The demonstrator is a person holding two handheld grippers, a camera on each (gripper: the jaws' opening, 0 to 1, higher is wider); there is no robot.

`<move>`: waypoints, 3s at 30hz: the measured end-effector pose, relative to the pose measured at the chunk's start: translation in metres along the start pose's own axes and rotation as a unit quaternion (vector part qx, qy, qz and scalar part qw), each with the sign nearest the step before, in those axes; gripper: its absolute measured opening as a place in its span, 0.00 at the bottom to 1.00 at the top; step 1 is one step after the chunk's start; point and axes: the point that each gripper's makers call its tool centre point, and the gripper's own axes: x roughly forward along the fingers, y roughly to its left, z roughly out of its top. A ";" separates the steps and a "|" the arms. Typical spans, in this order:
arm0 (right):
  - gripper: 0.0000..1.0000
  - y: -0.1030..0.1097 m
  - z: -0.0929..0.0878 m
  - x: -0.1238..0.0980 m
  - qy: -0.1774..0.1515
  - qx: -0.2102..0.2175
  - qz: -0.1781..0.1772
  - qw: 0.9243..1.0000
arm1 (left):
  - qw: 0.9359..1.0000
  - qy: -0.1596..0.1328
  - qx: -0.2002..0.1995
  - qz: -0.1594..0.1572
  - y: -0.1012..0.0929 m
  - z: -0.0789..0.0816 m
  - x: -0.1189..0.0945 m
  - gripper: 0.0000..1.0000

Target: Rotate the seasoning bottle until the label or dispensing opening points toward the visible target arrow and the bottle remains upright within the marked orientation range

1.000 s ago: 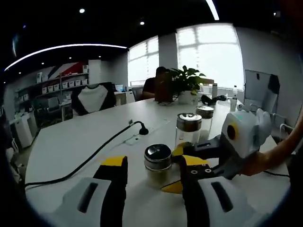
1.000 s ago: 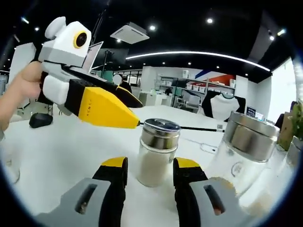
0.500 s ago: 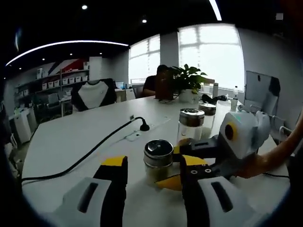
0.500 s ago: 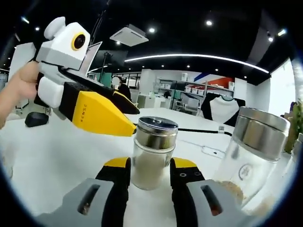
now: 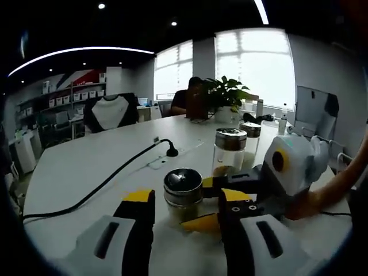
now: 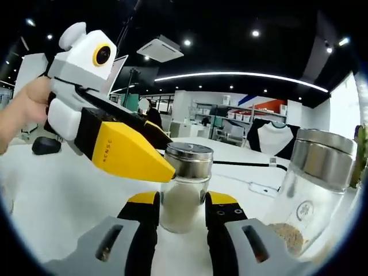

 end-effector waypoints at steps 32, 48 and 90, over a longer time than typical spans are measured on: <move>0.29 0.017 0.005 -0.004 -0.005 -0.022 0.017 1.000 | 0.999 -0.044 -0.019 0.008 0.015 -0.003 0.017 0.37; 0.29 0.017 0.021 -0.012 -0.026 -0.018 0.011 0.999 | 0.998 -0.053 0.014 0.012 0.001 0.014 0.009 0.36; 0.29 0.048 0.040 -0.081 -0.021 0.010 0.042 0.999 | 0.998 -0.022 0.059 0.013 -0.073 0.023 -0.031 0.35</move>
